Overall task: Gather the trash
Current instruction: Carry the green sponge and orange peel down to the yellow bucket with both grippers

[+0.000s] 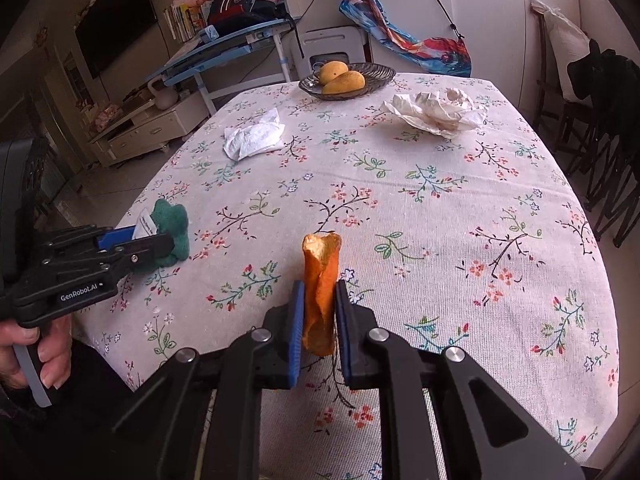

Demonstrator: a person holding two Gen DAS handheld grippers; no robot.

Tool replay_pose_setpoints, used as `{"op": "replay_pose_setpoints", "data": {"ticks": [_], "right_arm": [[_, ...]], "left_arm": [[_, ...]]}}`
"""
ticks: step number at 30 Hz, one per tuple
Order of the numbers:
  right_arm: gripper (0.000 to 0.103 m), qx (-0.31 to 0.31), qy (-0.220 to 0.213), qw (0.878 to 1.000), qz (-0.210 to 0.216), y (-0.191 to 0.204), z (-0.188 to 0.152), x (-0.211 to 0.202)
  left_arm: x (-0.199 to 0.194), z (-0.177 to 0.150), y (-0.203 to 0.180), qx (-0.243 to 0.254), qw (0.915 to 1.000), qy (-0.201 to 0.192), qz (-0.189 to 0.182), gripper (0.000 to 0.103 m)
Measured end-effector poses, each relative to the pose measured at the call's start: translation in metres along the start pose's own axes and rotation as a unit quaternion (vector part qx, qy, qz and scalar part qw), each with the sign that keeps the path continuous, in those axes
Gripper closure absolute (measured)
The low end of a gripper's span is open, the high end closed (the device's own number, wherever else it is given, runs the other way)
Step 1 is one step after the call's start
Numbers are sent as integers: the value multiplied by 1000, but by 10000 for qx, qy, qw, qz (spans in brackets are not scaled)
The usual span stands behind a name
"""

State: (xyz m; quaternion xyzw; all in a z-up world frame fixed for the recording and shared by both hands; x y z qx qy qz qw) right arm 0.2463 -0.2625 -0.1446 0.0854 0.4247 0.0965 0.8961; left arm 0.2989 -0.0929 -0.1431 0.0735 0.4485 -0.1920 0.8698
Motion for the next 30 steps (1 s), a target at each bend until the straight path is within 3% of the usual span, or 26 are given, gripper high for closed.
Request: {"op": "replay_pose_setpoints", "data": {"ticks": [20, 30], "right_arm": [[87, -164, -308, 9991, 240, 23, -3, -31], [87, -223, -425, 9983, 344, 33, -12, -47]], "left_arm": [[-58, -23, -12, -310, 9965, -678, 382, 73], [-77, -33, -23, -324, 9950, -875, 342, 72]]}}
Point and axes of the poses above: each gripper's, at about its wrist camera, not at the fingertips, and x roughly the way its jaws point, y to its left, z to its top, the point moved 9 cm from there along x, roughly the way its jaws point, and after that the axes turned 2 degrees about z, right-handed, at the moved point
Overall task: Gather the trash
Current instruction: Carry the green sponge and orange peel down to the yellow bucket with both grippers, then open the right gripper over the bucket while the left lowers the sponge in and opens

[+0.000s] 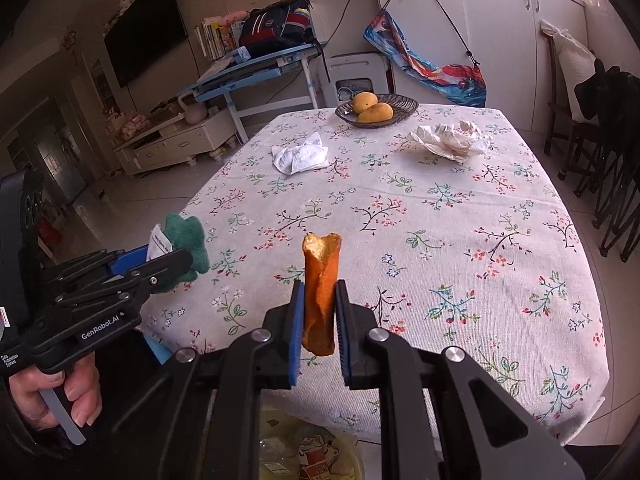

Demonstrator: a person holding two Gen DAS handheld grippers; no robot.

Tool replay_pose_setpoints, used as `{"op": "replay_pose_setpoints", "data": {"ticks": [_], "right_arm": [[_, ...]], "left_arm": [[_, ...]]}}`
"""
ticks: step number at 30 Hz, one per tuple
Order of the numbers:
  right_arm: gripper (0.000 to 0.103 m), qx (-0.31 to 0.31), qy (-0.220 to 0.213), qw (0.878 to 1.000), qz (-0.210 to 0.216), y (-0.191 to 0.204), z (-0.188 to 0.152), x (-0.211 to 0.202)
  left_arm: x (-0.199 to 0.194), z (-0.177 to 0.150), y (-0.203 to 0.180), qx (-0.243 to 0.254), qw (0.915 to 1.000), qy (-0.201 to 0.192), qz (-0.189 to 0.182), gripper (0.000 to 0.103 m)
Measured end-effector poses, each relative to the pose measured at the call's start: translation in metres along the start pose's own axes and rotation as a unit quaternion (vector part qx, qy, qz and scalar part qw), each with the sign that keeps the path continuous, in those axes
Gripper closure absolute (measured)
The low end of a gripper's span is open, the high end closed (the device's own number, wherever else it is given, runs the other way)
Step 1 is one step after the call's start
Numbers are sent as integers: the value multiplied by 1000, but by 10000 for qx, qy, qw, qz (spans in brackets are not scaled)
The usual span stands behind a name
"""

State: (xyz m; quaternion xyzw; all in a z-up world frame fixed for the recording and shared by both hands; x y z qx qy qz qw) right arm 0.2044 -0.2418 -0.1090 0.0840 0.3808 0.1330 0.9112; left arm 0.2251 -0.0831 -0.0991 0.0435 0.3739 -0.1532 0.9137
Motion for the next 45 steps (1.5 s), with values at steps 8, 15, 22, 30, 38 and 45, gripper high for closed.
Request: {"op": "replay_pose_setpoints", "data": {"ticks": [8, 15, 22, 30, 38, 45], "right_arm": [[87, -324, 341, 9985, 295, 37, -39, -11], [87, -503, 841, 9940, 482, 59, -85, -15], [86, -522, 1433, 9867, 561, 68, -121, -8], [72, -300, 1453, 9880, 430, 57, -124, -10], [59, -85, 1052, 9942, 229, 44, -110, -23], [52, 162, 629, 9979, 67, 30, -95, -34]], "left_arm": [[-22, -16, -1, -94, 9999, -47, -41, 72], [-44, -37, -1, -138, 9999, -40, -25, 72], [-59, -63, -6, -184, 9997, 131, -42, 72], [-62, -94, -23, -59, 9989, 451, -55, 72], [-62, -113, -42, 202, 9971, 728, -46, 71], [-60, -135, -59, 523, 9929, 1063, -87, 69]]}}
Point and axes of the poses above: each gripper's, at about its wrist camera, not at the fingertips, and x roughly the way its jaws point, y to its left, z to its top, the point moved 9 cm from there along x, roughly the way its jaws point, and after that the axes turned 2 degrees about z, right-handed, at the moved point
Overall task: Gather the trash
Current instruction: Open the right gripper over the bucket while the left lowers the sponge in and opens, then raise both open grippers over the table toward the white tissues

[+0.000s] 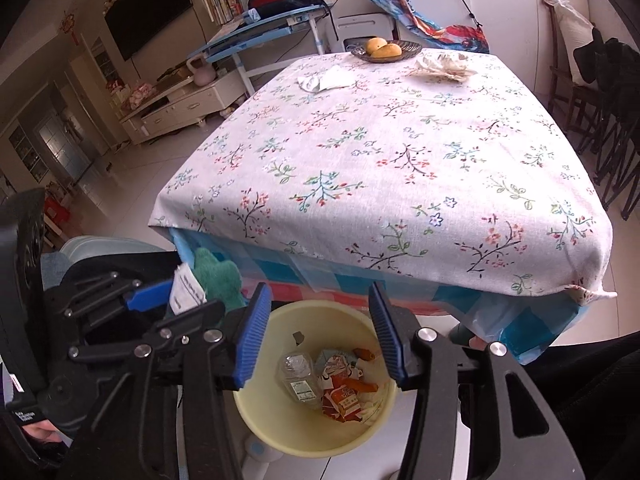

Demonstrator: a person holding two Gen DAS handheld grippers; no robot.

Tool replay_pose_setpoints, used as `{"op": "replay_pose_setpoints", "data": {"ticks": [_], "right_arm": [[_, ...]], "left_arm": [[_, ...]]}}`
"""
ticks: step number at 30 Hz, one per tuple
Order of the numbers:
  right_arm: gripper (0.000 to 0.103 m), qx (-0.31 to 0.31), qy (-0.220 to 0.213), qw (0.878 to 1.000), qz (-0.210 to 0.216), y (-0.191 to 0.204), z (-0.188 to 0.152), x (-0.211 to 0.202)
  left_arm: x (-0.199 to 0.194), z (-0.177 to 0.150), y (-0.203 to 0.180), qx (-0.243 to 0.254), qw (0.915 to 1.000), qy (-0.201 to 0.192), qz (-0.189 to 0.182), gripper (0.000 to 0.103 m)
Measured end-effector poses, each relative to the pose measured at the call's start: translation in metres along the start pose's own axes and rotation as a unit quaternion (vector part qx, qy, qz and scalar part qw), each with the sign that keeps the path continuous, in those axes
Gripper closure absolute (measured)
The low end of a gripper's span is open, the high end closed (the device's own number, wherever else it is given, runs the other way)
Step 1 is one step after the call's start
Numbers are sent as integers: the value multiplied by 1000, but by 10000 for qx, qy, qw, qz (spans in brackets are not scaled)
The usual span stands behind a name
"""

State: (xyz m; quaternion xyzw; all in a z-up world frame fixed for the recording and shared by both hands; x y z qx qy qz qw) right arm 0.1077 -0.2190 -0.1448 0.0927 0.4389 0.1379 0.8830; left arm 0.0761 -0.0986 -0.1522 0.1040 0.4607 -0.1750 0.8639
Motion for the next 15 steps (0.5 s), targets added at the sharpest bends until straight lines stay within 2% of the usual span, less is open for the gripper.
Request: {"op": "replay_pose_setpoints", "data": {"ticks": [6, 15], "right_arm": [[47, 122, -169, 9998, -71, -8, 7, -7], [42, 172, -231, 9995, -108, -12, 7, -12]], "left_arm": [[5, -14, -11, 239, 9994, 265, -20, 64], [2, -16, -12, 284, 9993, 259, 32, 51]]}}
Point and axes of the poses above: each gripper's, at about its wrist camera, not at the fingertips, and x roughly the way its jaws point, y to its left, z to its top, the point moved 9 cm from there along x, roughly the way its jaws point, and after that the axes turned 2 degrees about z, right-handed, at the moved point
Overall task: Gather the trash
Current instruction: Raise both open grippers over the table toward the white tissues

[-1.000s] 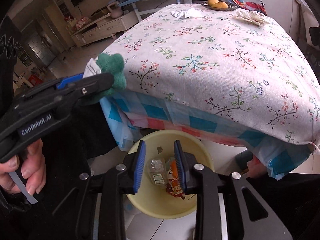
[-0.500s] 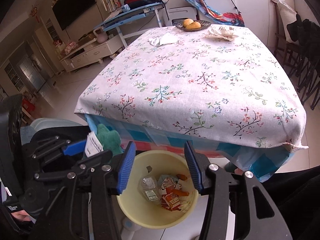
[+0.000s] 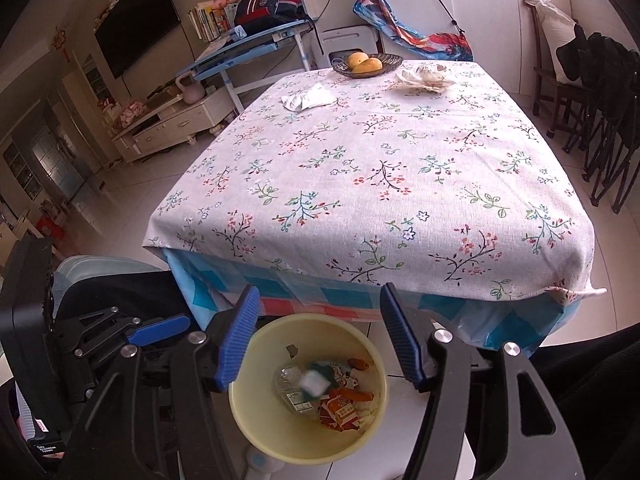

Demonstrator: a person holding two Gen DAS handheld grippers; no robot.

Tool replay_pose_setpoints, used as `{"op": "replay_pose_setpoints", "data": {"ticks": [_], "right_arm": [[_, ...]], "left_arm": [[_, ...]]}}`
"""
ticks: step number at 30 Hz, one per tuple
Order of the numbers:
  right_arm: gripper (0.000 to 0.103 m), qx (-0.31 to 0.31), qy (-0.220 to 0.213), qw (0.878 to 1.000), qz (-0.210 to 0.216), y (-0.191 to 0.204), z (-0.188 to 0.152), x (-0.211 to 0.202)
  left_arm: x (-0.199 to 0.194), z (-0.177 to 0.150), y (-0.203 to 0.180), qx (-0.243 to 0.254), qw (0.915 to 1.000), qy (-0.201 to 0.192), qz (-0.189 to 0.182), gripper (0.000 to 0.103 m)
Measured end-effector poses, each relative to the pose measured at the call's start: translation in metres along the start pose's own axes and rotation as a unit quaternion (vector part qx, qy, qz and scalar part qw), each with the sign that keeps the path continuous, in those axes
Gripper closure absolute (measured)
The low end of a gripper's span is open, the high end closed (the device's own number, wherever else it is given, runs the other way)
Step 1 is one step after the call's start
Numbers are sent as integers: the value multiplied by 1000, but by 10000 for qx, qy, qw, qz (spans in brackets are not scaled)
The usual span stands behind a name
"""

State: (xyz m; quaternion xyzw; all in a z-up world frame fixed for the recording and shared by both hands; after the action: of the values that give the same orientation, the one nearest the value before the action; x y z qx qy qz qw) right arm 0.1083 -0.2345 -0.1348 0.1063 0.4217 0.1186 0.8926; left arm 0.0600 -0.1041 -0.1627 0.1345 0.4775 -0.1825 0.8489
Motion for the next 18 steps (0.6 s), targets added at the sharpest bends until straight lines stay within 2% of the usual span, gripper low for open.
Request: {"op": "replay_pose_setpoints", "data": {"ticks": [8, 13, 18], "right_arm": [[38, -2, -22, 10000, -26, -1, 2, 0], [33, -55, -112, 9999, -106, -4, 14, -1], [30, -63, -252, 9993, -259, -17, 37, -2]], "left_arm": [[-5, 5, 3, -38, 9999, -118, 31, 44], [-22, 23, 12, -240, 9978, -620, -81, 36], [-35, 54, 42, -706, 9910, -1141, 19, 30]]}}
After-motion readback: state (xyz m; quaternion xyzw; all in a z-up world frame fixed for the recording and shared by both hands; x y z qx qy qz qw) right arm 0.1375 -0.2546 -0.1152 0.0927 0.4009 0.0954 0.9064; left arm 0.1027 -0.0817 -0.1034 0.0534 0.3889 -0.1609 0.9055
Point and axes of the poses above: each gripper's, at about its wrist camera, not at the fingertips, and x roughly the way its jaws point, y to its left, z to its top, the point moved 9 cm from there along x, roughly the way its jaws point, and after that the axes turned 2 degrees about z, right-handed, at the moved point
